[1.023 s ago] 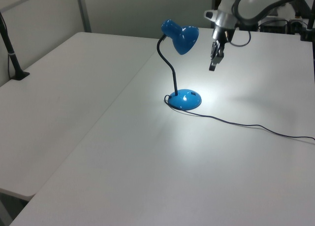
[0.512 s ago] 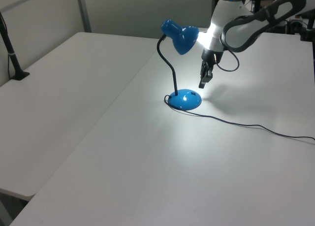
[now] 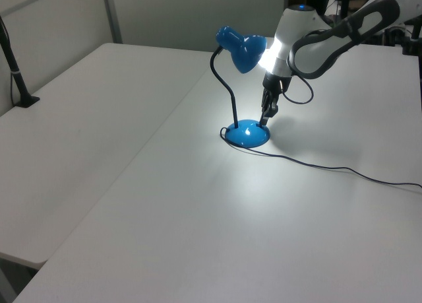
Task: Turn off the lamp
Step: 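Press down on the lamp's switch with the gripper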
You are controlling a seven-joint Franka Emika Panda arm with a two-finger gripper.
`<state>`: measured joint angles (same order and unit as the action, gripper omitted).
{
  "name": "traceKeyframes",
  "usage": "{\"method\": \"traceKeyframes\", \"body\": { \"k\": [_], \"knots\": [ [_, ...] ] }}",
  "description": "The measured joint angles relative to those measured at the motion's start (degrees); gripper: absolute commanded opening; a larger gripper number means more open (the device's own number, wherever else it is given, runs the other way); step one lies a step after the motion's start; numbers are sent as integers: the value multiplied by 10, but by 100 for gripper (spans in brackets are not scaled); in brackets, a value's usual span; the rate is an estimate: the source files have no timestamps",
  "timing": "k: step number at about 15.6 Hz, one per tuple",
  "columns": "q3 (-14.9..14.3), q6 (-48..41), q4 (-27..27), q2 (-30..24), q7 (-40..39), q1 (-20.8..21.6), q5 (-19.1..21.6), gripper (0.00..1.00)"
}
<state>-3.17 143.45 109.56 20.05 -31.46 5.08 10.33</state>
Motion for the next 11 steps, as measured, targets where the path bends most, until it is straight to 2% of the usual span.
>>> {"method": "traceKeyframes", "body": {
  "k": [11],
  "knots": [
    [0, 0, 0, 7, 0, 0, -2, 0]
  ]
}}
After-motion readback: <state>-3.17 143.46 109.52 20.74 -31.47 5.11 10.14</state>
